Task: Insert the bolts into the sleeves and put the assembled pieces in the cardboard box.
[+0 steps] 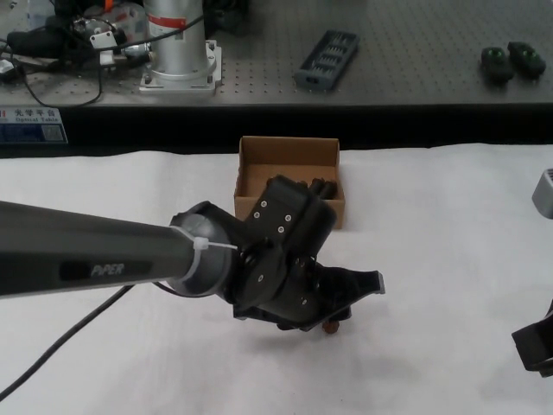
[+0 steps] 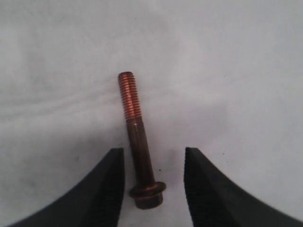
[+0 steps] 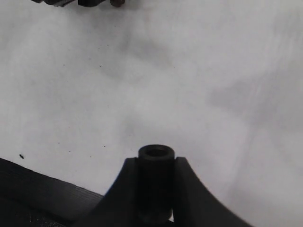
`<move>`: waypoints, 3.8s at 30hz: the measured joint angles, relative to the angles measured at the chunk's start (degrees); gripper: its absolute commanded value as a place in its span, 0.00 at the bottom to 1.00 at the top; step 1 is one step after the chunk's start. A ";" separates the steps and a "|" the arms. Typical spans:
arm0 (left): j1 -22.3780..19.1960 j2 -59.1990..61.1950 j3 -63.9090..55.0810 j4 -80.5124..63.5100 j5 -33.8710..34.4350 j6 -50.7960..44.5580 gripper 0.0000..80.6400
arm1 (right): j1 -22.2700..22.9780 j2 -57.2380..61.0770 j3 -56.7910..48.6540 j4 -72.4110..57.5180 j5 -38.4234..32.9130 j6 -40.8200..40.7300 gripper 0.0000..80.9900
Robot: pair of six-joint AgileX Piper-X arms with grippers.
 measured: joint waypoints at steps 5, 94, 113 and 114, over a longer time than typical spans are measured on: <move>0.00 0.60 0.00 0.00 0.00 0.00 0.37 | 0.00 0.00 0.00 0.00 0.00 -0.91 0.03; 10.16 -19.44 -0.99 34.12 6.15 81.54 0.56 | 0.00 0.00 0.00 -2.77 0.00 -8.06 0.03; 9.56 -22.03 8.30 34.13 2.70 -13.66 0.56 | 0.00 0.00 0.00 -0.40 0.00 -3.34 0.03; 9.56 -21.81 9.38 32.82 2.71 -15.64 0.56 | 0.00 0.00 0.00 -0.40 0.00 -2.90 0.03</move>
